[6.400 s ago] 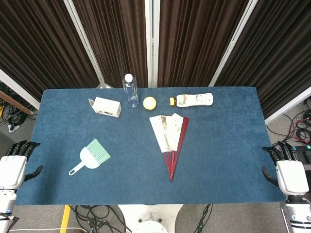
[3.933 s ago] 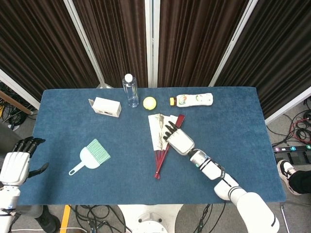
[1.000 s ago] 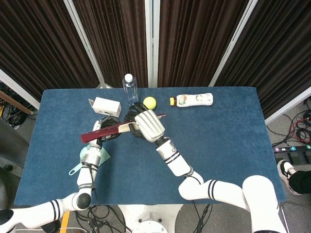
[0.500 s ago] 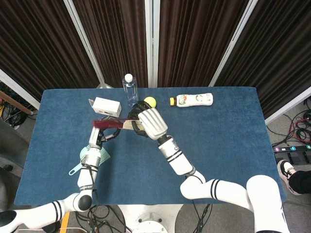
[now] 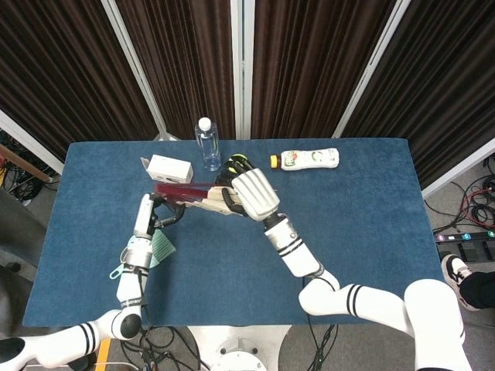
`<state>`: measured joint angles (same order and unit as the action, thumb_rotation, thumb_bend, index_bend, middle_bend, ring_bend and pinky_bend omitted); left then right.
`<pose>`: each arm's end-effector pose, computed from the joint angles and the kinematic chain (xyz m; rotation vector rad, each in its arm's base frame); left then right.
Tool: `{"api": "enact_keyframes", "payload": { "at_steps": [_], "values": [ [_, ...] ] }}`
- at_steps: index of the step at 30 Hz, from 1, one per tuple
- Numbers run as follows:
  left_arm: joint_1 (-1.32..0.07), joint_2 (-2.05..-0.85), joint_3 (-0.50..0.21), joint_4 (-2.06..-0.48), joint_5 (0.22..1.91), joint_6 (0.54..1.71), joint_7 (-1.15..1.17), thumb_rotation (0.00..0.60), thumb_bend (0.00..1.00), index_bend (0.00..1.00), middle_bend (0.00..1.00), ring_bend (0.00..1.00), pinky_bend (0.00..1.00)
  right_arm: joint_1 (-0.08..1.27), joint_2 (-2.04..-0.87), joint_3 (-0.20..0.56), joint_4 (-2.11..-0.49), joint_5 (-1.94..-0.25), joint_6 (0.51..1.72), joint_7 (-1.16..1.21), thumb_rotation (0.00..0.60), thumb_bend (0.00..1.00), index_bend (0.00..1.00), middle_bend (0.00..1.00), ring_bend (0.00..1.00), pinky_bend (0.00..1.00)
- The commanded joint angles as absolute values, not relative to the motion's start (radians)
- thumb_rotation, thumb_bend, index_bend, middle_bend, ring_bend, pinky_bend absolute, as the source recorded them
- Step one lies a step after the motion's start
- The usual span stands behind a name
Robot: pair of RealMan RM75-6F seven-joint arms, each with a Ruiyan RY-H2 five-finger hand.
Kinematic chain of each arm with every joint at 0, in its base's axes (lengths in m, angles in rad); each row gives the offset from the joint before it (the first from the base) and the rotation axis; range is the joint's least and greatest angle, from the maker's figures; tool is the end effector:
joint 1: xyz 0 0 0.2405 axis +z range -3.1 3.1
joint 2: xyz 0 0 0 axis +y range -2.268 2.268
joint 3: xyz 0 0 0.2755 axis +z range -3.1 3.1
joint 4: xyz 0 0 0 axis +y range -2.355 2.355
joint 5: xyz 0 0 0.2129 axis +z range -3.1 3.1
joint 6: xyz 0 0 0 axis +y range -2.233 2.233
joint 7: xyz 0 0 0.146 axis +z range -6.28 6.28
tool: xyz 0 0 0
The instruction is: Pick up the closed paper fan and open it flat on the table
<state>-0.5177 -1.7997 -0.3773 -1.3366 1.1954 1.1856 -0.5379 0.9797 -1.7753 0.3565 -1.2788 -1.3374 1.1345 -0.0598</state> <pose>-0.1868 0.3466 -0.0273 -0.9133 -1.7197 -1.7126 -0.0138 -0.3962 -0.0267 1.7613 -0.8095 1.5873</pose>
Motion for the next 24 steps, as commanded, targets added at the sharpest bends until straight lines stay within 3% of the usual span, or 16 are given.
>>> {"api": "enact_keyframes", "payload": {
  "at_steps": [1,13,24],
  "values": [
    [-0.497,-1.768,-0.349,-1.307,1.222,1.243,-0.424,0.6,0.36,0.7,0.7,0.55,0.44,0.933,-1.706,0.323,-1.334,-1.382,1.175,-0.057,0.6,0.72,0.63,0.48,0.25,0.18],
    [-0.473,-1.656,-0.278,-1.329,1.299,1.377,0.066,0.6,0.36,0.68,0.69,0.55,0.45,0.841,-1.422,0.211,-1.55,-1.546,1.226,-0.318,0.6,0.72,0.61,0.48,0.25,0.13],
    [-0.49,-1.669,-0.256,-1.352,1.348,1.461,0.382,0.6,0.35,0.67,0.68,0.55,0.45,0.782,-1.352,0.141,-1.606,-1.661,1.27,-0.493,0.6,0.72,0.59,0.48,0.25,0.09]
  ]
}}
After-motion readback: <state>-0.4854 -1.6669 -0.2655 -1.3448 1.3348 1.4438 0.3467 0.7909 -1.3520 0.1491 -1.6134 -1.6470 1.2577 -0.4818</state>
